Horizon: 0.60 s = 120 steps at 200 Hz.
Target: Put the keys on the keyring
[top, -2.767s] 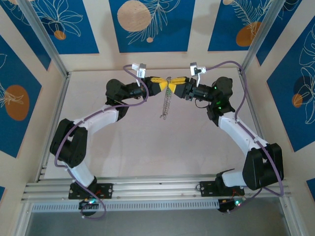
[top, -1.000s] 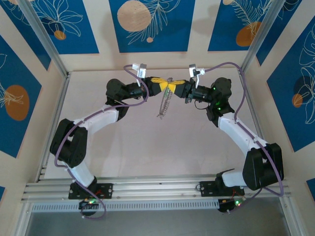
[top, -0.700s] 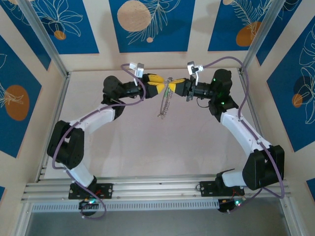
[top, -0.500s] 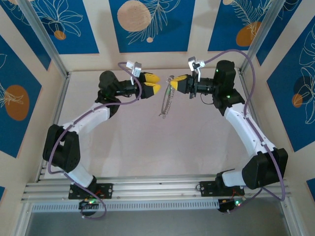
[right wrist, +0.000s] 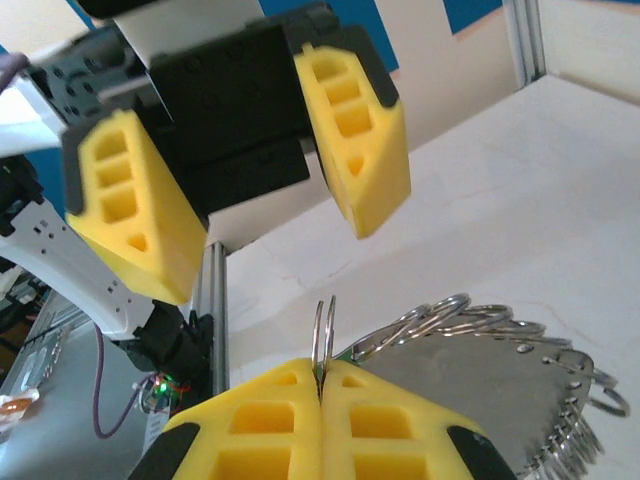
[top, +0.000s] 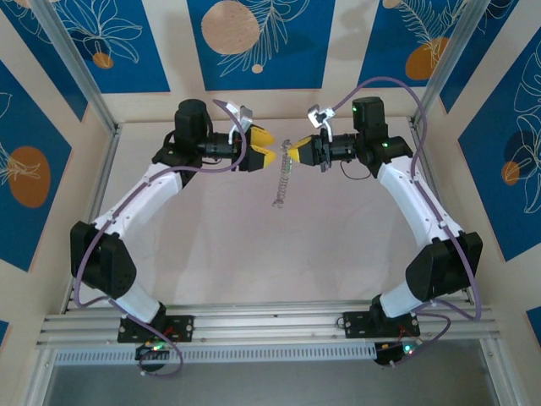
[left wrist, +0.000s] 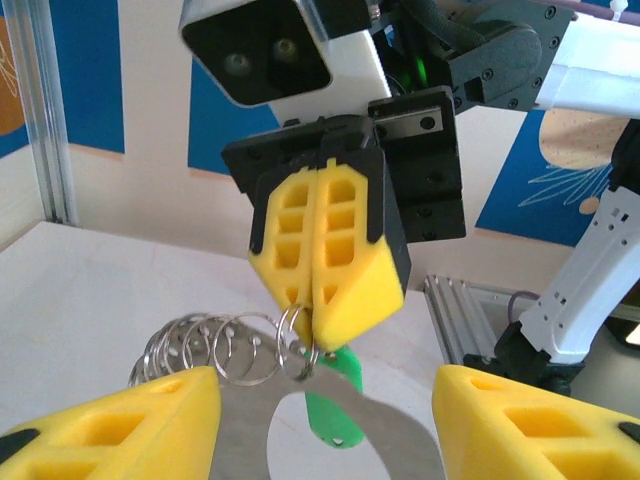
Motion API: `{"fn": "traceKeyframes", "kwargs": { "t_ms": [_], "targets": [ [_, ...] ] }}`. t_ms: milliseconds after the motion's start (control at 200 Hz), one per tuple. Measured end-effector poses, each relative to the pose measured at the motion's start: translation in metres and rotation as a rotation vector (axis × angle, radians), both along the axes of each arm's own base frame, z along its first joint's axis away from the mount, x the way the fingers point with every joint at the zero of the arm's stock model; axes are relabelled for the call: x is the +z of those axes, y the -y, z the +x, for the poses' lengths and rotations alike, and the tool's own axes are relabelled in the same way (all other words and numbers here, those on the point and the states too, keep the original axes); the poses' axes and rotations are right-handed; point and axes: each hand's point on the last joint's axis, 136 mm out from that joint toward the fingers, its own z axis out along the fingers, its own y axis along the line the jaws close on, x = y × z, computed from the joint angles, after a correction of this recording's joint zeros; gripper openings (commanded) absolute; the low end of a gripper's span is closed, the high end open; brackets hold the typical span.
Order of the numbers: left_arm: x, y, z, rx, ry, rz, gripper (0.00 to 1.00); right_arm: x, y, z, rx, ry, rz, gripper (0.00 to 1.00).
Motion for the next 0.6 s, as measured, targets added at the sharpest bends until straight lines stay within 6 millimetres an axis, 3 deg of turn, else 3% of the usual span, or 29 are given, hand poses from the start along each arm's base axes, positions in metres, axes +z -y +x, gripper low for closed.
{"fn": "traceKeyframes", "kwargs": {
  "t_ms": [245, 600],
  "targets": [
    [0.003, -0.001, -0.004, -0.019, 0.002, 0.038, 0.58, -0.008, -0.01, -0.005, 0.033, -0.013, -0.023, 0.0],
    [-0.019, 0.001, -0.003, -0.037, -0.052, 0.091, 0.54, -0.008, -0.014, -0.008, 0.049, -0.003, -0.025, 0.0]
  ]
}}
